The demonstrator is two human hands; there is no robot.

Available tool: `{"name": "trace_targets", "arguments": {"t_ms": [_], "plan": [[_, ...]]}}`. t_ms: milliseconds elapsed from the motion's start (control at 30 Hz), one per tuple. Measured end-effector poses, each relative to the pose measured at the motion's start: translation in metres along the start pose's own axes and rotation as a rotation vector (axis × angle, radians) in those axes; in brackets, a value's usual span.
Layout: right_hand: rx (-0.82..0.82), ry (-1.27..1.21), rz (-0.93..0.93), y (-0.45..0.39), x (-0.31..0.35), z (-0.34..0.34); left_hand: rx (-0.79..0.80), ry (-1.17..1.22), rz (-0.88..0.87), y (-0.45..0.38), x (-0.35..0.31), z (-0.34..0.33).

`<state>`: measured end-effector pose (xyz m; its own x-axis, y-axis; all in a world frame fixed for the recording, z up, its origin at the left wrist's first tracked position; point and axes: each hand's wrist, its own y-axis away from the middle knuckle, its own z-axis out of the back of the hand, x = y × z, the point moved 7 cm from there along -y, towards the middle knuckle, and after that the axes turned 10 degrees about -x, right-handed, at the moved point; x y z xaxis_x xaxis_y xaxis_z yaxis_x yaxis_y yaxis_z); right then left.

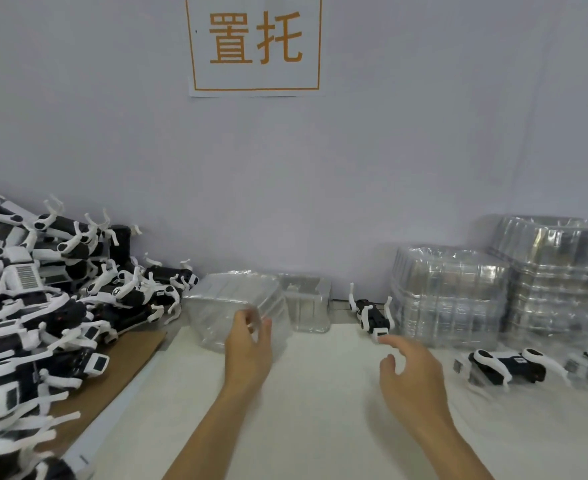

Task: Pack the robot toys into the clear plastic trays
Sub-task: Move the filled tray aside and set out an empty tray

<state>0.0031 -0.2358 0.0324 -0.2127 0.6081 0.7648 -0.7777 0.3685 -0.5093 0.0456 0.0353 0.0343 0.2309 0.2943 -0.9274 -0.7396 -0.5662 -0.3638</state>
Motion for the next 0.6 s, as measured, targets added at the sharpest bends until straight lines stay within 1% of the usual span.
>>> {"name": "trace_targets", "arguments": {"t_ms": [100,200,367,467,600], "plan": [[0.056,-0.105,0.056,0.009,0.015,-0.011,-0.001,0.020,-0.040,0.003,-0.020,0.008],[0.077,-0.191,0.032,0.013,0.024,-0.016,0.044,0.056,-0.046,0.006,-0.037,0.018],[0.089,-0.396,-0.023,0.017,0.040,-0.013,0.196,0.052,-0.142,0.017,-0.068,0.024],[0.150,-0.516,-0.095,0.020,0.043,-0.016,0.303,0.001,-0.208,0.025,-0.079,0.020],[0.263,-0.628,-0.181,0.024,0.048,-0.023,0.407,0.020,-0.213,0.035,-0.086,0.014]]}}
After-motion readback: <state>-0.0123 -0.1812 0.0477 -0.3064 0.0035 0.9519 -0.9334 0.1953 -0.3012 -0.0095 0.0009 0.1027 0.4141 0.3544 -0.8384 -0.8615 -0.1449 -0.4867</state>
